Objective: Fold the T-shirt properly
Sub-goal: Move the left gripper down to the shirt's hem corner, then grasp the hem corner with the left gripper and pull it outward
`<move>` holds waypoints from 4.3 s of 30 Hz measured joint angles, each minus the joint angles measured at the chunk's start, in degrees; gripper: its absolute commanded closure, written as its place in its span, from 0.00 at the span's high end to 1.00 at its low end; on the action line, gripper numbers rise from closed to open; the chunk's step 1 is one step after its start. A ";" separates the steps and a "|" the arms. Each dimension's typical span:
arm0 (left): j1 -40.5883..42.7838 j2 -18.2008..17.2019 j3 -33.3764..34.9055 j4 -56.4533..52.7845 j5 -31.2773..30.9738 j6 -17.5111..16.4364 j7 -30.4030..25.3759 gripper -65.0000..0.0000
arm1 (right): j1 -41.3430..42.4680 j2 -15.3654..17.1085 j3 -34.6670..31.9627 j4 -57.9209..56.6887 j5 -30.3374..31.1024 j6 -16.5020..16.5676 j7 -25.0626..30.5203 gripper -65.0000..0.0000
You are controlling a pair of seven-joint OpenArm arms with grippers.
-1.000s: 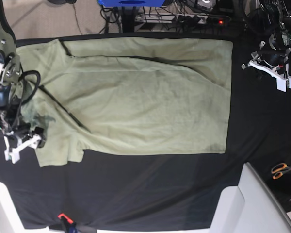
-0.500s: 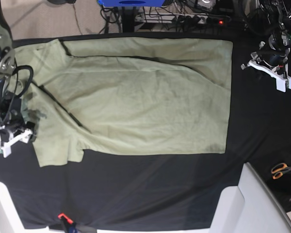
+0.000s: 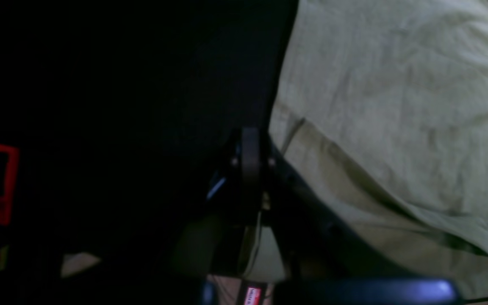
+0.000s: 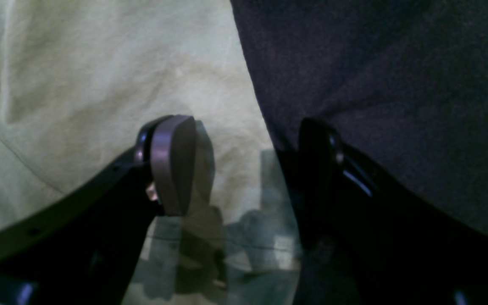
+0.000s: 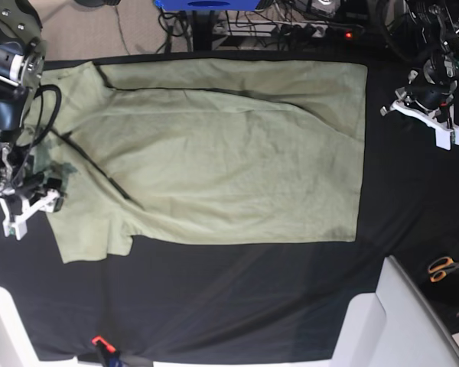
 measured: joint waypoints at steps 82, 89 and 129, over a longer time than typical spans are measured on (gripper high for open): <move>-23.08 1.88 7.48 -33.07 5.57 -1.29 -8.61 0.00 | 0.13 -0.48 -0.17 0.09 -0.15 -0.09 -0.31 0.00; -21.97 1.18 7.63 -29.88 5.88 -1.38 -7.67 0.62 | 0.13 -0.48 -0.17 0.09 -0.15 -0.04 -0.33 0.00; -45.79 0.83 9.77 -57.59 17.14 -0.85 -18.05 0.74 | 0.11 -0.48 -0.28 0.09 -0.15 -0.04 -0.31 0.00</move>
